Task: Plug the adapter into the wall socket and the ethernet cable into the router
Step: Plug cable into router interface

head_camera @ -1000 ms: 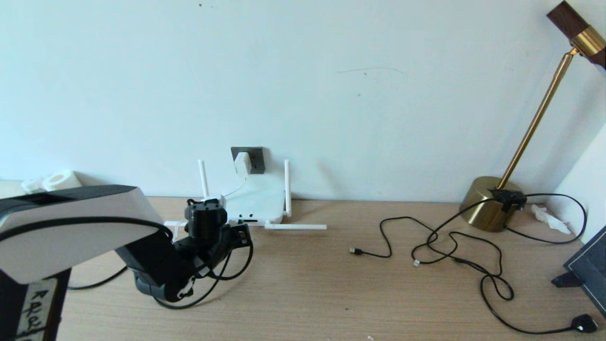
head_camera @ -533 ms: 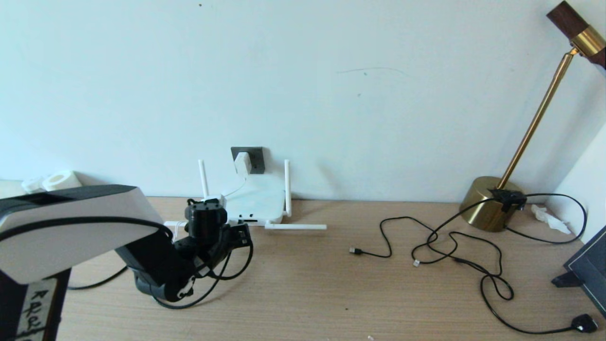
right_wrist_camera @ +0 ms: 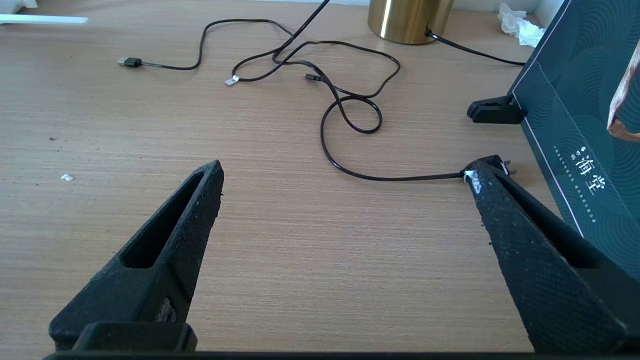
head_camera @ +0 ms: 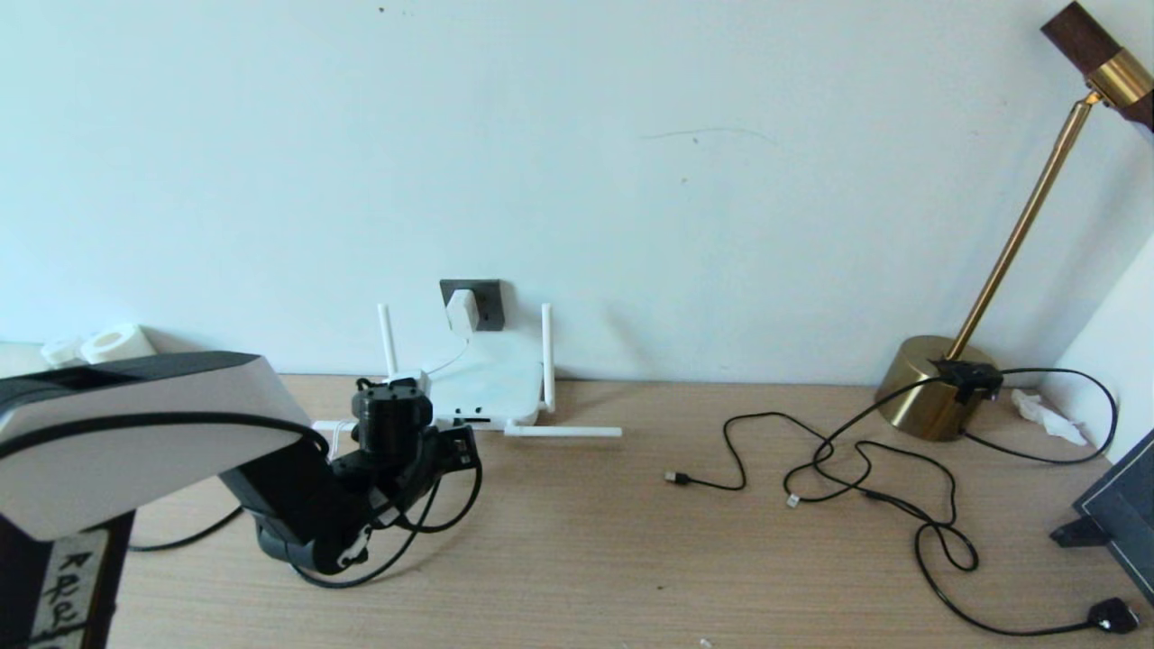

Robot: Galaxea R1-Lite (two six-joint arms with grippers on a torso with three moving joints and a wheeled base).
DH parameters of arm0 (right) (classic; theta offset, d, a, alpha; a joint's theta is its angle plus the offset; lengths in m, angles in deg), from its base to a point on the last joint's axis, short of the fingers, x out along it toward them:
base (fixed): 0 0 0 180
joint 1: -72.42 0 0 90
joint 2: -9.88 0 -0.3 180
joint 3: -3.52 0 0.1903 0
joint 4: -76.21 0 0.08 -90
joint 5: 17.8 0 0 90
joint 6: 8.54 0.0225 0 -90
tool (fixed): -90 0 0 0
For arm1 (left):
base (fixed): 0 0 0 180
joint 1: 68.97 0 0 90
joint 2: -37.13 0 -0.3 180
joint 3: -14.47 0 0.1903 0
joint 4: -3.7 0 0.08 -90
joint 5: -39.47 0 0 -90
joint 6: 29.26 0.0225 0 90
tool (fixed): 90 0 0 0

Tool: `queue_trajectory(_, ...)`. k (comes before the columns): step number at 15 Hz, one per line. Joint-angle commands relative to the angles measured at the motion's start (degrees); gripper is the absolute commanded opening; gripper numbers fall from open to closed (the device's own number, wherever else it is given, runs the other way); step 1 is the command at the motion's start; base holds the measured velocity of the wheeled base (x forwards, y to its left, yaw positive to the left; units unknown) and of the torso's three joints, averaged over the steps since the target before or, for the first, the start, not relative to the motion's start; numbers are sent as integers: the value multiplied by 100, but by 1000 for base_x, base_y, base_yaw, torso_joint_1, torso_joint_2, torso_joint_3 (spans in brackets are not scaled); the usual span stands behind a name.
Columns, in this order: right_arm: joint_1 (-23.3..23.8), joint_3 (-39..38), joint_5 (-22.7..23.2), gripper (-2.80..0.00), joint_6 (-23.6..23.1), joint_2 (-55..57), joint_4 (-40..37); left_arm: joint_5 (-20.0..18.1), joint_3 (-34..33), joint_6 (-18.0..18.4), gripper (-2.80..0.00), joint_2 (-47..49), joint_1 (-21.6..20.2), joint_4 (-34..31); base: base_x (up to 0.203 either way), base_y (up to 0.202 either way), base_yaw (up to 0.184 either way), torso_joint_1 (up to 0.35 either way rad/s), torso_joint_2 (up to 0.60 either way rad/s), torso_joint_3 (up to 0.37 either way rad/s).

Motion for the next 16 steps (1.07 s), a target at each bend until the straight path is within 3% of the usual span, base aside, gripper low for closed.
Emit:
queue_trajectory(1, 0, 0, -1, 0, -2, -2, -6, 10, -7, -9, -280, -11, 2, 36, 0, 0, 0, 0, 0, 0)
queue_trajectory(16, 0, 0, -1, 0, -2, -2, -6, 10, -53, -18, -280, -11, -42, 45, 0, 0, 0, 0, 0, 0)
